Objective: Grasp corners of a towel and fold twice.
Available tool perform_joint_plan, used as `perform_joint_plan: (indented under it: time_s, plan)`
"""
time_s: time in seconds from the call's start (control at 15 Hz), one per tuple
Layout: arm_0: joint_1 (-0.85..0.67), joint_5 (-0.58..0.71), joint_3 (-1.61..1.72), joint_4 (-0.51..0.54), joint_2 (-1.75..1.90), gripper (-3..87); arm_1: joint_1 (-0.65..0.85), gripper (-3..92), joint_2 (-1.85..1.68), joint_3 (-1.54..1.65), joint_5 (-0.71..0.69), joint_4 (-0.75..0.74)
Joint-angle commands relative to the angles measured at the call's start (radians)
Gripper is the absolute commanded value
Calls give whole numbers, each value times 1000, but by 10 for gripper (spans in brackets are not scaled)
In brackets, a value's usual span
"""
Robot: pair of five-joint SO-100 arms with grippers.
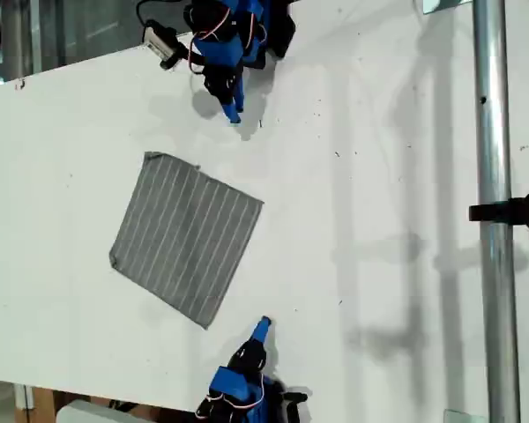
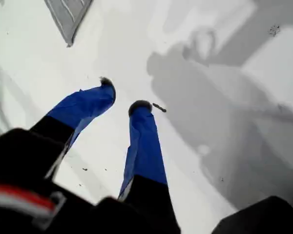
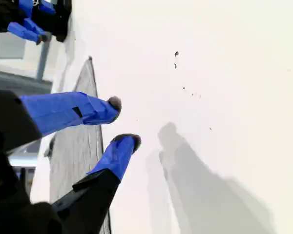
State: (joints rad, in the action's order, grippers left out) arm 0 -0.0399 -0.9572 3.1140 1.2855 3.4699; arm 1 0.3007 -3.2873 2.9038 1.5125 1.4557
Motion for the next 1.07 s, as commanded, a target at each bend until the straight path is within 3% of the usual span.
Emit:
perform_joint_plan:
  time_s: [0.0, 0.2, 1.0]
  plan:
    - [-307, -324, 5, -28, 5, -28, 9, 34, 3, -17, -11, 9]
    - [-308, -328, 5, -21, 5, -28, 23, -2, 2, -17, -11, 11]
    - [-287, -345, 6, -15, 5, -29, 9, -2, 2, -25, -11, 9]
